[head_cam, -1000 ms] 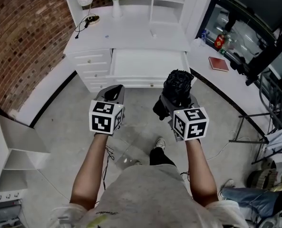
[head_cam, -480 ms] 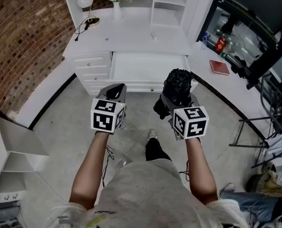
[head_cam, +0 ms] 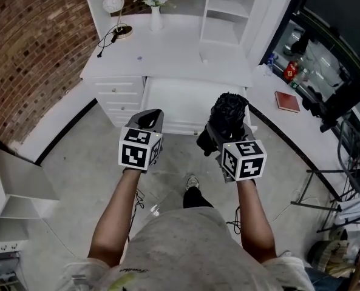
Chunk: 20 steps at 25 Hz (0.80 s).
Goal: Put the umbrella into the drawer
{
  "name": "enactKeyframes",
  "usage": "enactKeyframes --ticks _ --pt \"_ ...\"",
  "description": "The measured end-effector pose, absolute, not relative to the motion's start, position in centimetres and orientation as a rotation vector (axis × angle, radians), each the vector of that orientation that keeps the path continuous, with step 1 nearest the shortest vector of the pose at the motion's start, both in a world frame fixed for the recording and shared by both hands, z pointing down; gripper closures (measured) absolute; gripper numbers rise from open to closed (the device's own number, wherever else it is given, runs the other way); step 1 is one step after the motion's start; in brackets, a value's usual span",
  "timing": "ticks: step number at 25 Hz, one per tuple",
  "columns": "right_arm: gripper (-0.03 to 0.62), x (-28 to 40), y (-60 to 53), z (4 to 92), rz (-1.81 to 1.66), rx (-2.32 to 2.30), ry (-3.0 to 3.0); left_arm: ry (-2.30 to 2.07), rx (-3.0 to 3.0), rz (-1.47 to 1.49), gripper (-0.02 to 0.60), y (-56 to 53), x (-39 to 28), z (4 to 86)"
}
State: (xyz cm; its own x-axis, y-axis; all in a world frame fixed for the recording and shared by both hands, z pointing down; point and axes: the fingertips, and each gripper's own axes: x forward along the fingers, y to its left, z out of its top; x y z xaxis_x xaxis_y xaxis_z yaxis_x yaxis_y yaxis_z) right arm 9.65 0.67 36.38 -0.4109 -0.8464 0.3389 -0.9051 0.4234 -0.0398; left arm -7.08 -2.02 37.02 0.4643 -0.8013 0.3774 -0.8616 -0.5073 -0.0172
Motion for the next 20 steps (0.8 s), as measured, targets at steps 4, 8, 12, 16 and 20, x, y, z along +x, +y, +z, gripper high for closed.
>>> enactKeyframes --ticks 4,8,12,16,20 --pt "0.341 10.4 -3.3 36.4 0.327 1.495 -2.420 -1.463 2.508 0.519 0.584 -5.8 -6.2 37.2" --pt "0.341 11.6 -7.1 36.3 0.339 1.475 -2.422 -1.466 2.479 0.535 0.584 -9.3 -5.3 37.7" --pt "0.341 12.3 -10.6 36.3 0.337 1.456 -2.432 -1.471 2.457 0.545 0.584 -12.5 -4.3 38.2" --pt "0.341 13.2 -13.5 36.5 0.342 1.424 -2.438 -1.468 2.444 0.555 0.584 -15.2 -2.8 38.5" --pt "0.341 13.9 -16.1 36.9 0.349 1.394 -2.445 -1.472 2.424 0.565 0.584 -17.5 -1.8 39.3"
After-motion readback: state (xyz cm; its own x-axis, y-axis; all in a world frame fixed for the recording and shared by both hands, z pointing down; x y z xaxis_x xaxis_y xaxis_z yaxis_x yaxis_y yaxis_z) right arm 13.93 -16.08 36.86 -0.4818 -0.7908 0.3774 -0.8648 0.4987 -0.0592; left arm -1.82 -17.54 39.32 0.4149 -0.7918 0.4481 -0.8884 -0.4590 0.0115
